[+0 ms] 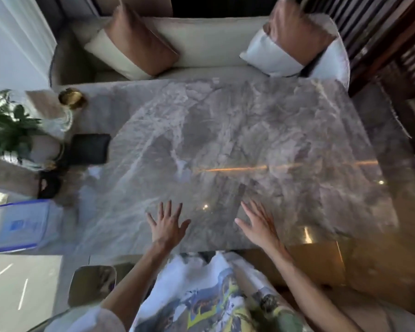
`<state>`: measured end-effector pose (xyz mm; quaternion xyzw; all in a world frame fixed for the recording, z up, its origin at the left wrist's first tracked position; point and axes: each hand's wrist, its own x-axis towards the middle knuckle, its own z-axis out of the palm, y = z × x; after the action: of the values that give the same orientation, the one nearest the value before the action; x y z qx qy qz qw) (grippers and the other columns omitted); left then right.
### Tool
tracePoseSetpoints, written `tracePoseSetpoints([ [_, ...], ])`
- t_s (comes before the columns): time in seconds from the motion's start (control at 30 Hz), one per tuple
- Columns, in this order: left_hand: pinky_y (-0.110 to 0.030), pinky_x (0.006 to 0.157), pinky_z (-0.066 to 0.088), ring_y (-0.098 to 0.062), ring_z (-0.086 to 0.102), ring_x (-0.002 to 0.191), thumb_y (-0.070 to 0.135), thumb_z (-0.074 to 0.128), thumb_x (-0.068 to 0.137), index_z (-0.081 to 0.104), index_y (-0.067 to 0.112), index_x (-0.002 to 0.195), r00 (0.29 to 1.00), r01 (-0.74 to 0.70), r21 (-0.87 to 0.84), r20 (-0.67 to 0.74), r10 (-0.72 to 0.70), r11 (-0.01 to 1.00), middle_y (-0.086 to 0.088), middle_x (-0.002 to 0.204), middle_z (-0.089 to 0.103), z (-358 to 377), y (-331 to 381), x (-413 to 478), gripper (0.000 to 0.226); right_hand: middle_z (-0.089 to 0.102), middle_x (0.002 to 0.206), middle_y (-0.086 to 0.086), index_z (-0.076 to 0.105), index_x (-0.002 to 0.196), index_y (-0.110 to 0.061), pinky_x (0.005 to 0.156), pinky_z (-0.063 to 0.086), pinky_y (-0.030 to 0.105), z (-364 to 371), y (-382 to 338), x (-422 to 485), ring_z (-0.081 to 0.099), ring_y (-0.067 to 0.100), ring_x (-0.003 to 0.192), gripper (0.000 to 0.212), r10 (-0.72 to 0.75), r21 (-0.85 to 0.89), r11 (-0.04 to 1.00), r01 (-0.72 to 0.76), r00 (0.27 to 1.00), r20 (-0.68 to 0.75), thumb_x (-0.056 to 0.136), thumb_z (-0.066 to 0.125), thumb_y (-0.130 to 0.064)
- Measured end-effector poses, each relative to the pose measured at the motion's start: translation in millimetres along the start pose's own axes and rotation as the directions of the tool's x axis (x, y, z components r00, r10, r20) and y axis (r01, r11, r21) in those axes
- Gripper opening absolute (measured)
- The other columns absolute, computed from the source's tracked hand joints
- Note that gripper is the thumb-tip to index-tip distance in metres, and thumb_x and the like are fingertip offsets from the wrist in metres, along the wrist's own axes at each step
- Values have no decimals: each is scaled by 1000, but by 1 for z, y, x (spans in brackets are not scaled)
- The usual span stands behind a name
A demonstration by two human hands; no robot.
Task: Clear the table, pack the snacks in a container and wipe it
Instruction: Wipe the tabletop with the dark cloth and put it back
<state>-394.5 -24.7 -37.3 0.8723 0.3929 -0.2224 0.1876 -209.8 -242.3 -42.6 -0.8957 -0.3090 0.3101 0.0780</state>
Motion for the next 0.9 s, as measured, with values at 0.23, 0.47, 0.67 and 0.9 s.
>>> tracePoseSetpoints([
  [0.23, -64, 117, -4, -29, -2, 152, 60, 33, 93, 17, 36, 152, 1000, 6, 5, 17, -6, 1000, -1, 164, 6, 3, -5, -8, 65, 13, 164, 2, 21, 153, -34, 120, 15, 50, 16, -5, -4, 7, 26, 152, 70, 7, 80, 997, -13, 997, 74, 93, 42, -61],
  [0.47, -63, 117, -2, -29, 4, 152, 61, 33, 93, 19, 35, 151, 987, 139, -59, -78, -144, 988, -2, 163, 12, -33, -63, 7, 65, 15, 164, 1, 21, 152, -37, 120, 11, 50, 8, -88, 39, 10, 26, 151, 68, -164, 7, 986, 164, 981, 105, 92, 40, -63],
  [0.67, -60, 118, 5, -31, 11, 150, 57, 35, 95, 24, 31, 150, 948, 255, -167, -153, -280, 952, -3, 161, 20, -103, -155, 49, 62, 18, 163, 1, 22, 153, -34, 123, 11, 46, -3, -234, 110, 11, 23, 152, 68, -377, -84, 918, 387, 919, 115, 93, 43, -59],
  [0.9, -41, 106, 36, -35, 46, 130, 32, 48, 97, 40, 1, 139, 888, 249, -579, -185, -422, 776, -22, 139, 49, -167, -264, 137, 53, 24, 161, 0, 23, 153, -28, 122, 12, 43, 6, -415, 201, 17, 22, 150, 66, -478, -179, 851, 494, 869, 127, 95, 43, -53],
])
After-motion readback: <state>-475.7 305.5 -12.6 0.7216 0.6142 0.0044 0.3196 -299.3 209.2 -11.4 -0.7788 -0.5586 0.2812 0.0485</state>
